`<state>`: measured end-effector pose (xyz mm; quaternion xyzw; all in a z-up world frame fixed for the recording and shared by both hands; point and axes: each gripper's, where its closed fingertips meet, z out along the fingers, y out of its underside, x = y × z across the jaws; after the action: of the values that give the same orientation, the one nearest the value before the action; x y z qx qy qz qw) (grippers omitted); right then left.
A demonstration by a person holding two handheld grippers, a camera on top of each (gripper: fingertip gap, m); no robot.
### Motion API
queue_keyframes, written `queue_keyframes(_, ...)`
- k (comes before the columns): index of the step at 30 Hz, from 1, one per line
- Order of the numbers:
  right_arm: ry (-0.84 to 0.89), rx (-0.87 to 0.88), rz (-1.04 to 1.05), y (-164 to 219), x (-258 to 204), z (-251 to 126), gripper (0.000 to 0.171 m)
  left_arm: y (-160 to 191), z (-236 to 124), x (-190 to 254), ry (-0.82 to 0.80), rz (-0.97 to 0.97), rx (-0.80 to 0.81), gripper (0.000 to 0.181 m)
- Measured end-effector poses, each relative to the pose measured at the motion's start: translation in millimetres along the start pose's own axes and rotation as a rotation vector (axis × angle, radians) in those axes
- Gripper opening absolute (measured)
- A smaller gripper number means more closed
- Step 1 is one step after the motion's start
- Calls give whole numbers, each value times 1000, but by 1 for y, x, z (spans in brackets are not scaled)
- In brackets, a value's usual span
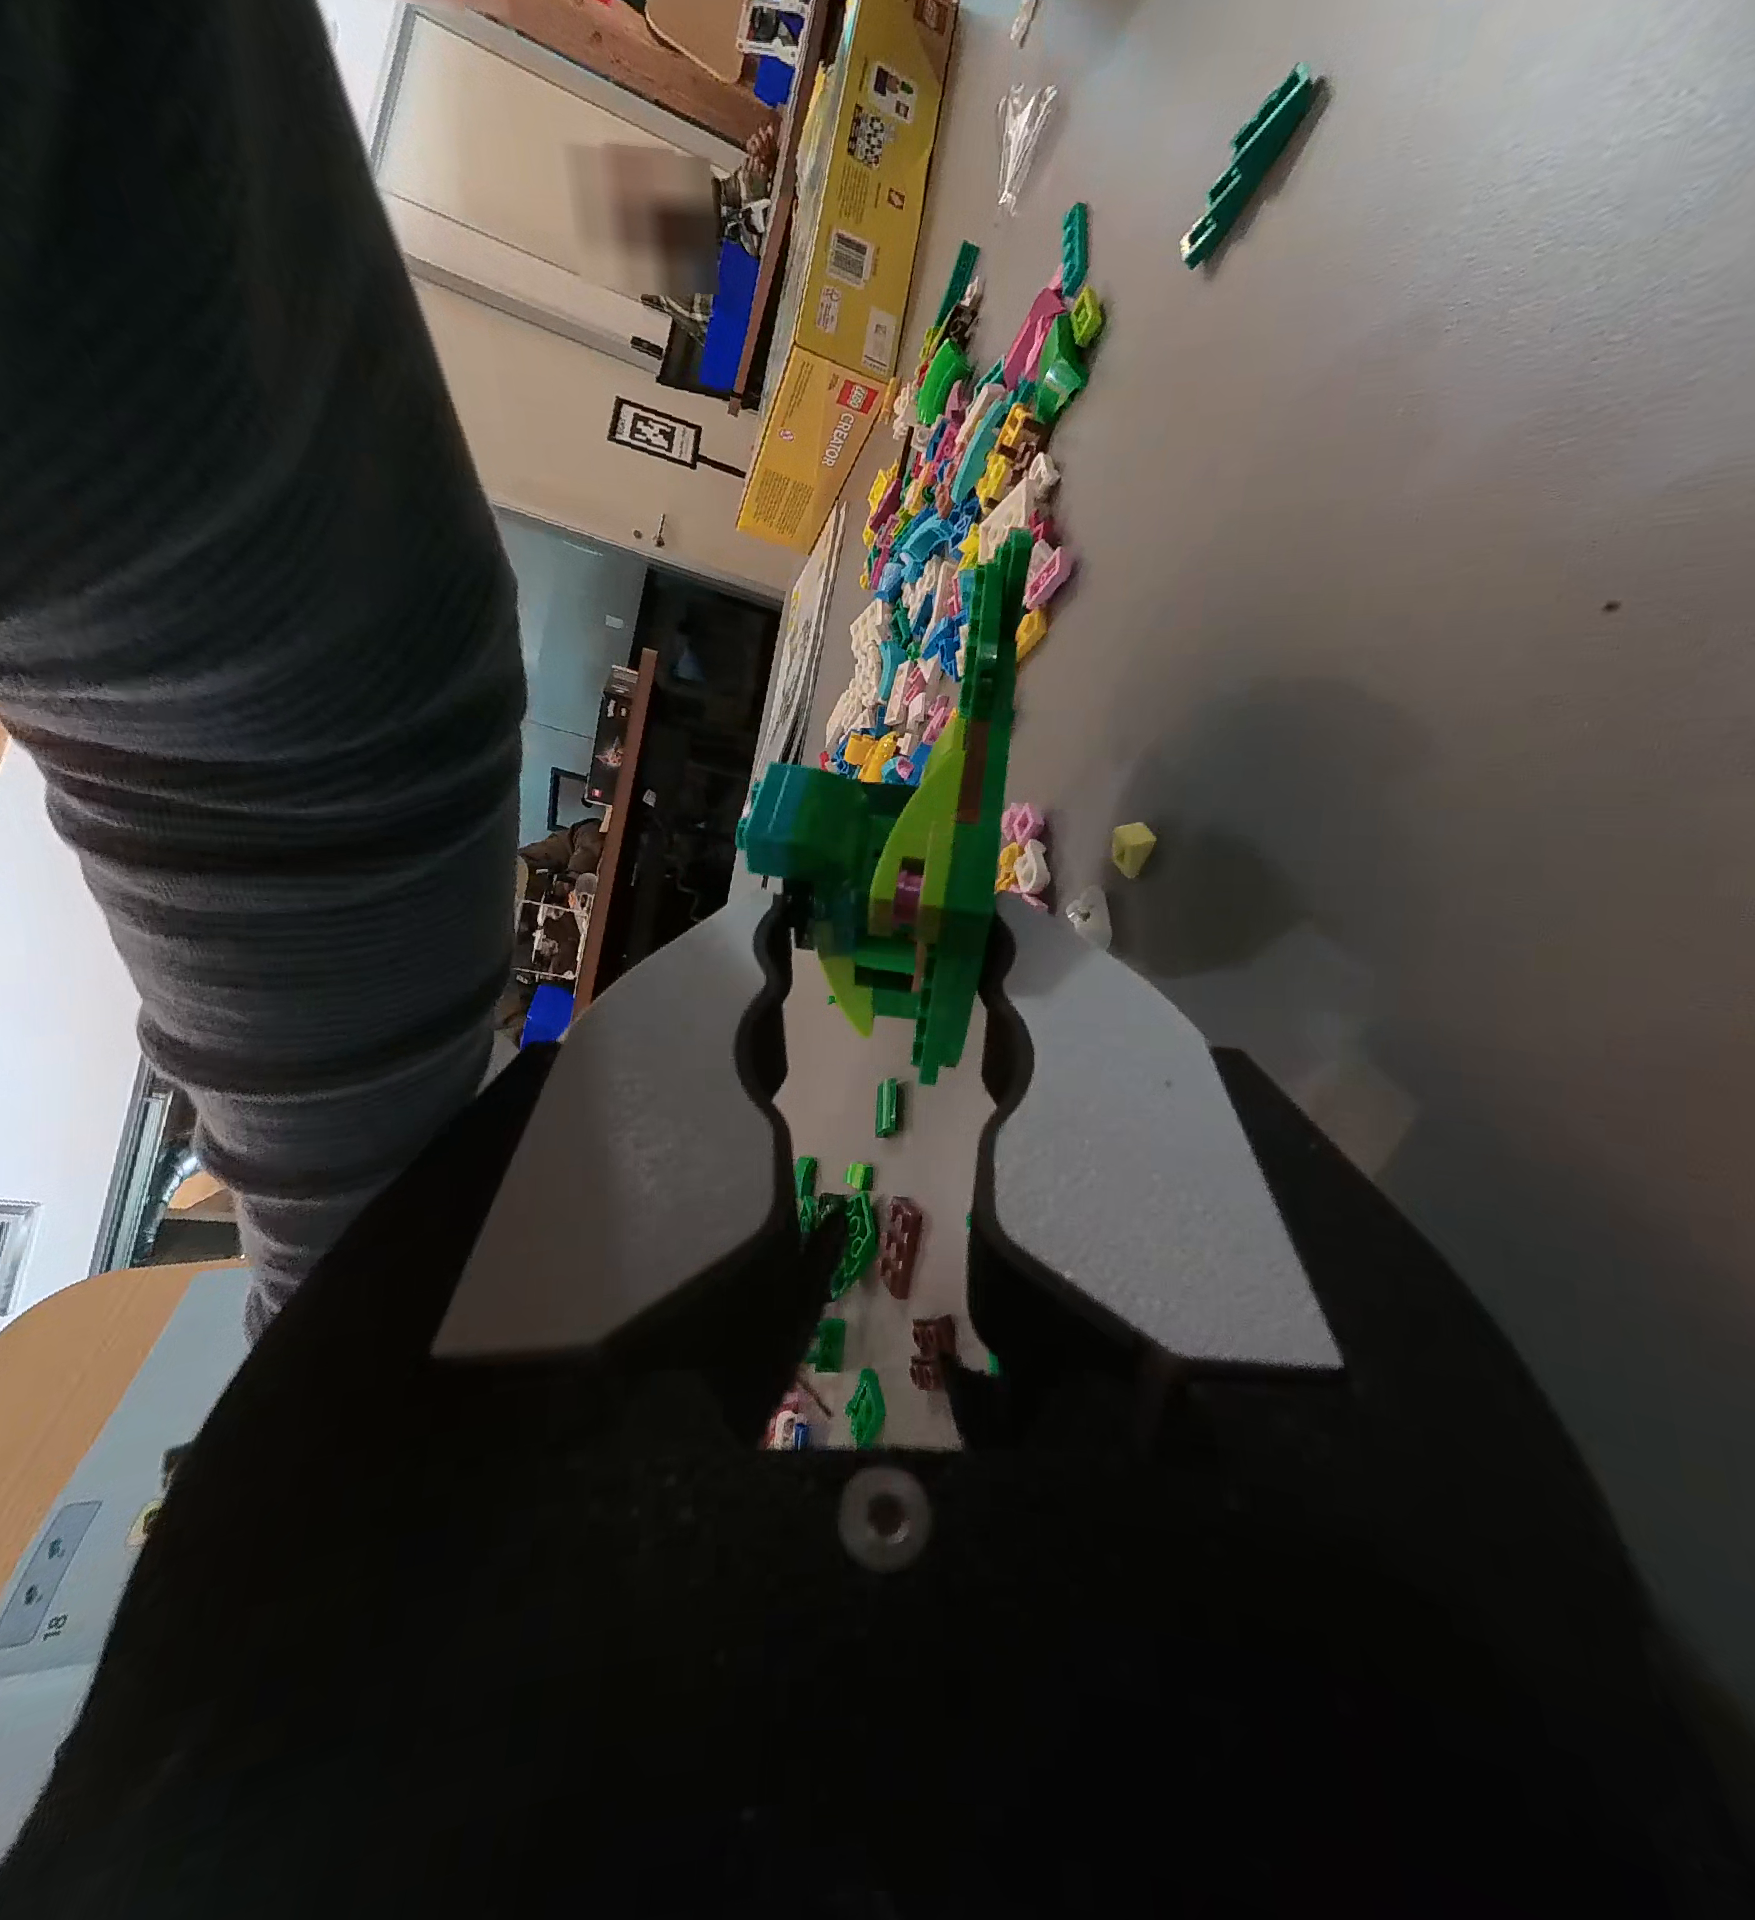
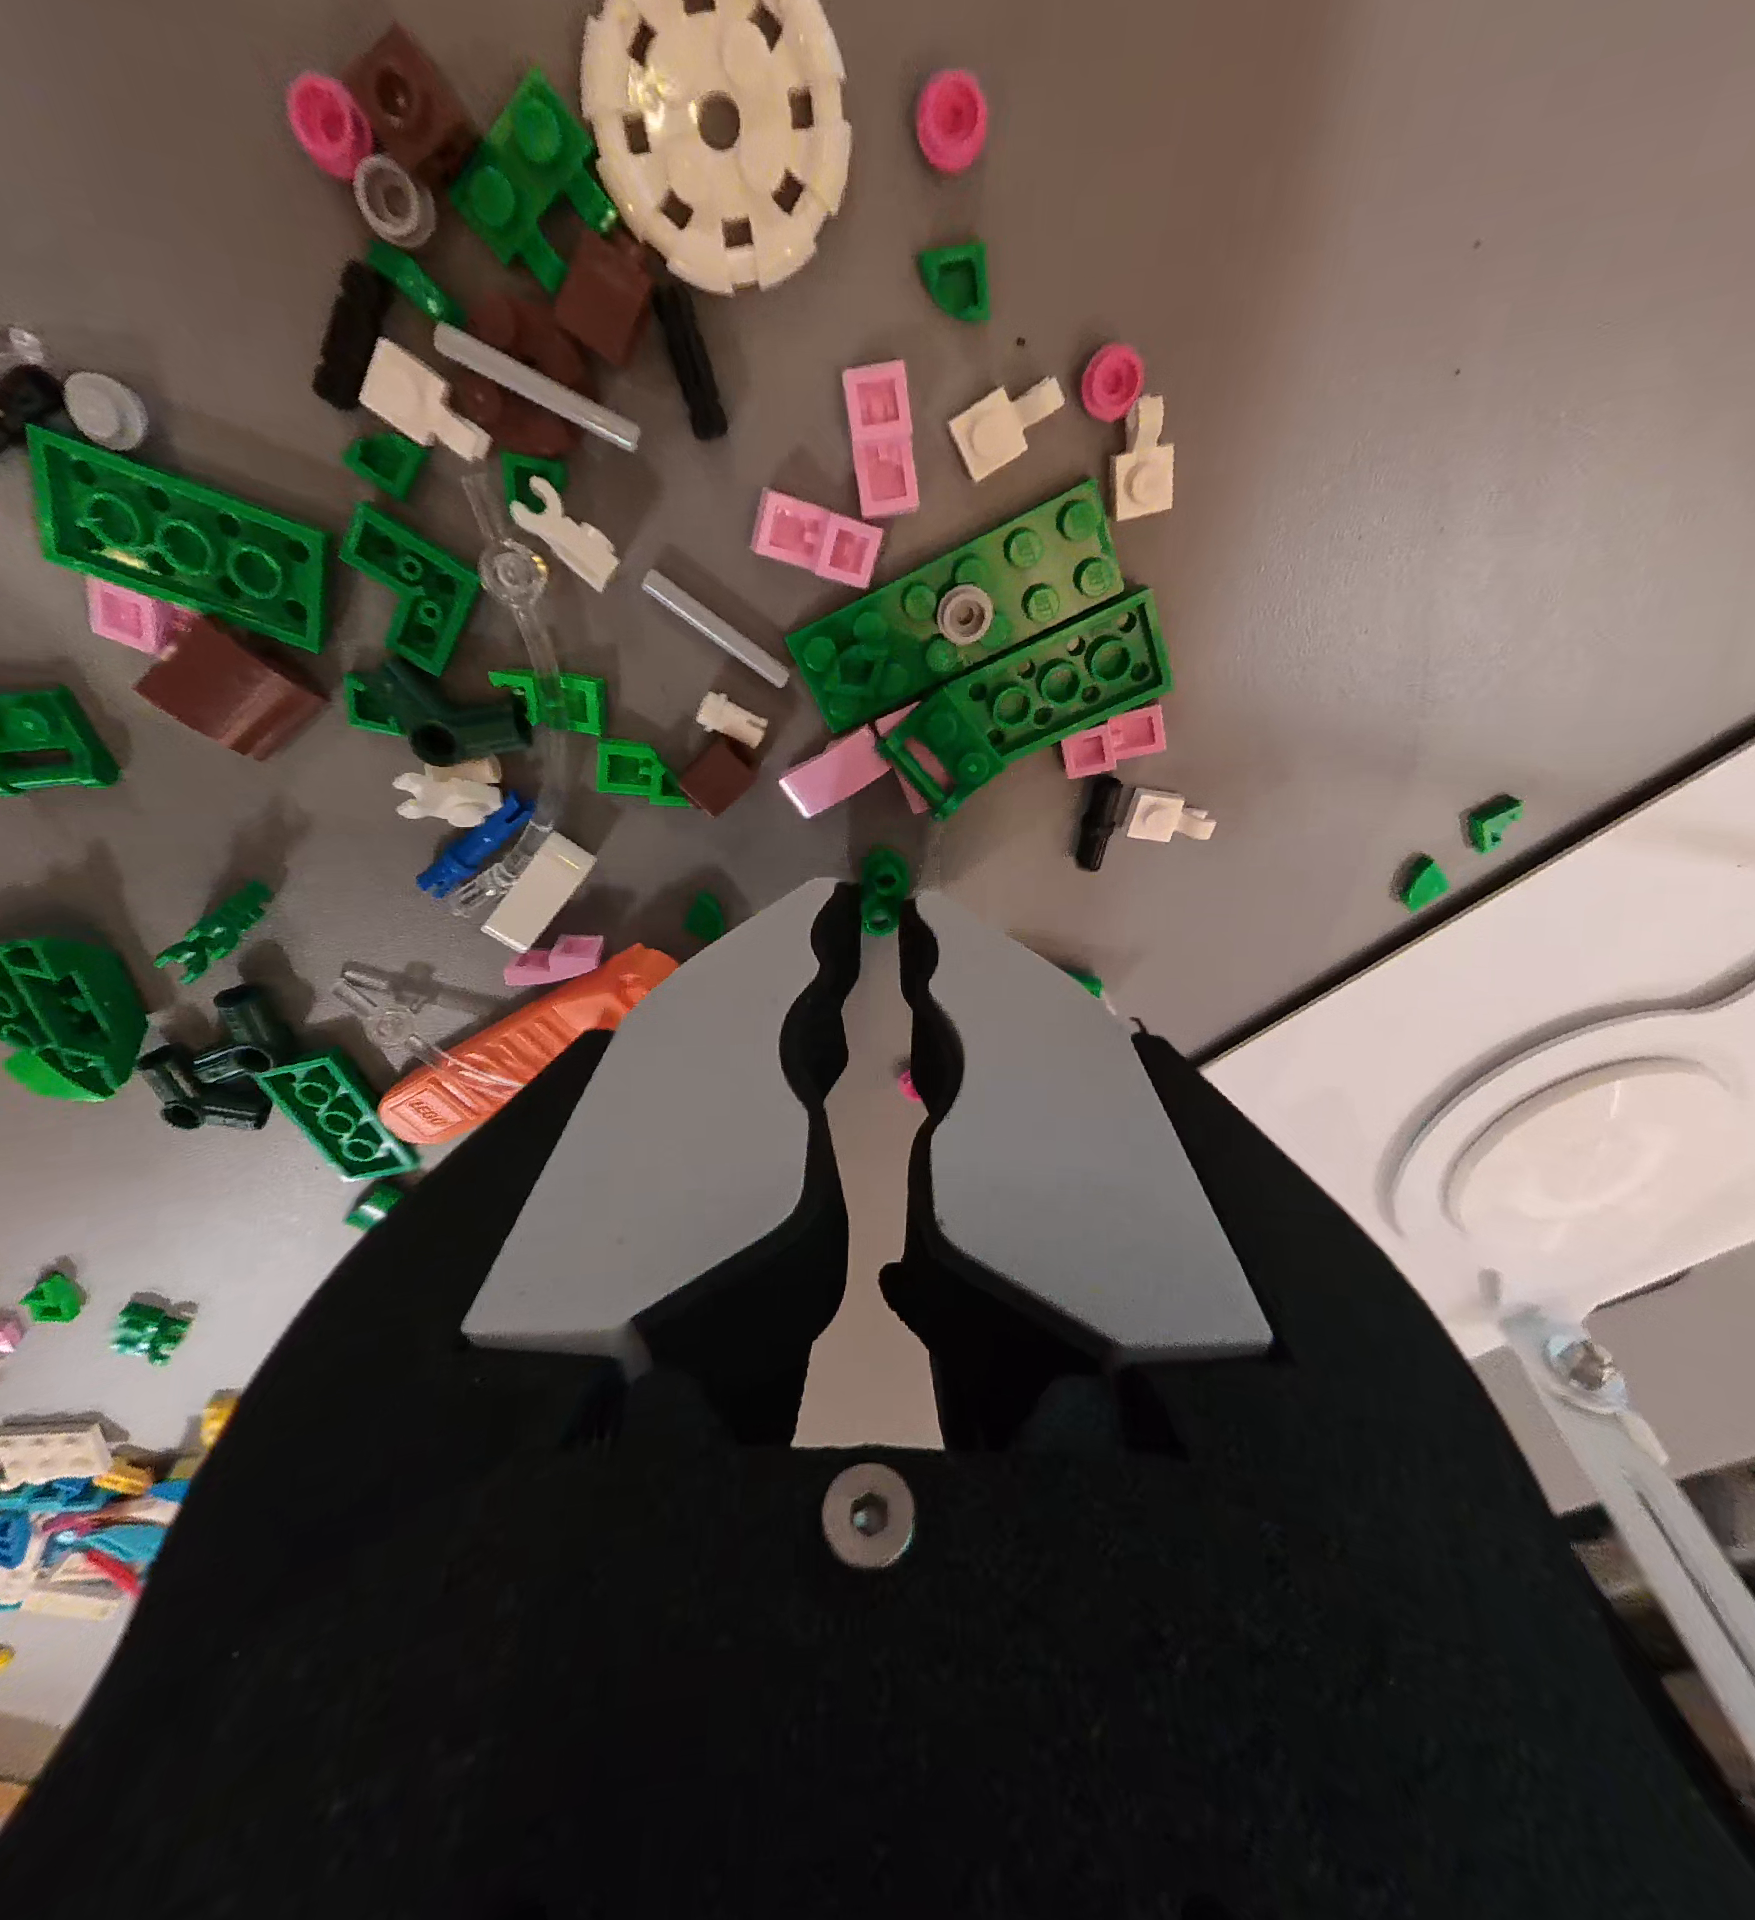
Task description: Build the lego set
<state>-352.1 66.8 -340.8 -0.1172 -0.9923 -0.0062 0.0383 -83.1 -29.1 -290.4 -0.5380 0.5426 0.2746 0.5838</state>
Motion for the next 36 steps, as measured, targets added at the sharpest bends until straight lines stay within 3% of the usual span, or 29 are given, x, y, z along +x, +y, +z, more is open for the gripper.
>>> queue_keyframes(5, 24, 74, 167, 2, -43, -39, 6, 0, 1, 0, -6, 20, -8, 34)
queue_keyframes(11, 51, 321, 467, -11, -180, -119, 6, -10, 3, 8, 14, 77, 31, 34)
queue_keyframes(14, 15, 308, 559, -17, -248, -130, 6, -17, 3, 10, 4, 120, 46, 34)
queue_keyframes(18, 4, 332, 626, -48, -301, -132, 7, -27, 0, 5, -66, 199, 76, 34)
queue_keyframes(24, 113, 233, 610, -64, -324, -124, 7, -36, -3, 6, -79, 229, 109, 34)
queue_keyframes(36, 97, 128, 582, -67, -326, -109, 7, -38, -5, 5, -86, 216, 123, 34)
